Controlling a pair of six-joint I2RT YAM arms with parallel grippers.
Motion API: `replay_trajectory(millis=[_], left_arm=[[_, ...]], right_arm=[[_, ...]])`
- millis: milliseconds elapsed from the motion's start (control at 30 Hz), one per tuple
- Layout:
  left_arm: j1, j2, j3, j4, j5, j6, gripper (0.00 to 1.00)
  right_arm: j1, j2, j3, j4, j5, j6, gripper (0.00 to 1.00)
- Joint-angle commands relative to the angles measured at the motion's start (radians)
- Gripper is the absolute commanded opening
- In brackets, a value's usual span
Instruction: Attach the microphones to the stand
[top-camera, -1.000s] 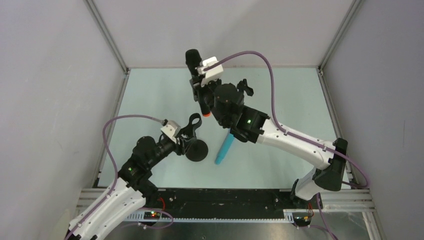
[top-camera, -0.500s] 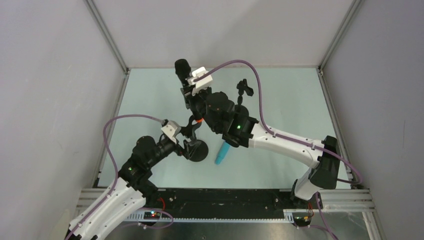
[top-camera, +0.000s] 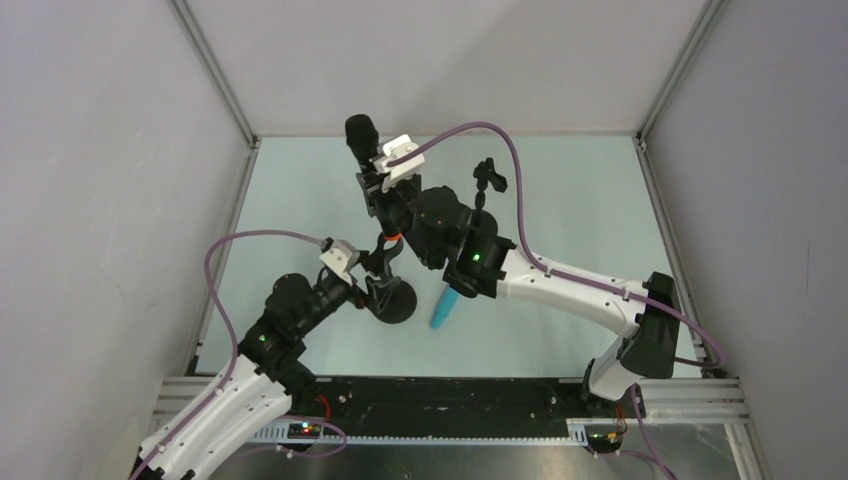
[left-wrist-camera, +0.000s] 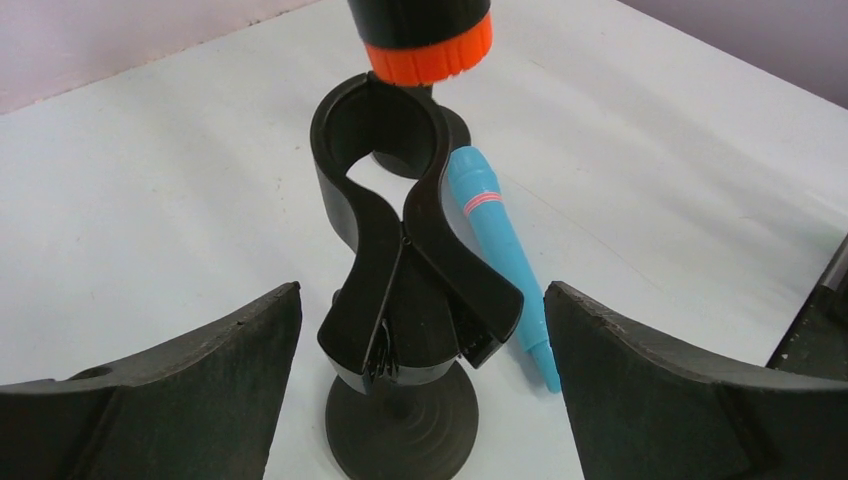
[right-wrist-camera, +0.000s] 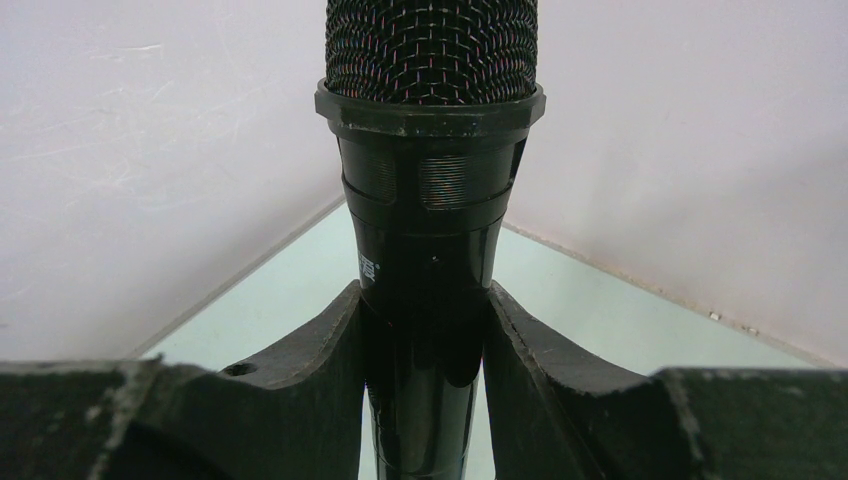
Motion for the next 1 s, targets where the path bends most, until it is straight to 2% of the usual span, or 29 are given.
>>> replay_trajectory(millis=[0,133,267,333,400,433,467,500,533,800,967], left_arm=[[-0.012,-0.005,-0.016,0.037,-0.051,-0.017,0.94],[-0.016,-0.007,-0.019,0.037,-0.057,-0.017,0.93],[-0.017,-0.002,-0.017,0.037,-0.065,-0.017,0.85],[-0.017,-0.004,-0.017,0.037,-0.071,-0.016,0.73],[-0.016,-0.007,-0.015,0.037,-0.078,-0.013,0.53],[-0.016,-0.01,-0.015,0.037,-0.086,-0.011,0.34],[-0.017,-0.012,-0.015,0.037,-0.091,-0.012,0.26],[-0.016,-0.014,-0.017,0.037,-0.102,-0.006,0.09],[-0.017,-0.019,-0.017,0.035,-0.106,-0.002,0.03],[-0.015,-0.053,-0.024,0.008,-0.07,0.02,0.0],[-0.015,-0.05,-0.021,-0.004,-0.048,0.024,0.0]], right_arm=[[0.005,0.004,0.025,0.101,-0.001,-0.013,0.0],[0.005,0.004,0.01,0.106,0.009,-0.006,0.0],[0.008,0.005,-0.002,0.112,0.01,0.002,0.0],[0.008,0.009,-0.008,0.121,0.009,0.006,0.0],[0.01,0.012,-0.019,0.141,0.008,0.005,0.0],[0.01,0.013,-0.026,0.15,0.007,0.003,0.0],[0.01,0.014,-0.04,0.172,0.007,0.001,0.0],[0.01,0.018,-0.045,0.181,0.008,-0.004,0.0],[0.01,0.02,-0.056,0.196,0.012,-0.009,0.0],[0.014,0.05,-0.125,0.324,0.037,-0.058,0.0],[0.026,0.105,-0.18,0.509,0.091,-0.157,0.0]])
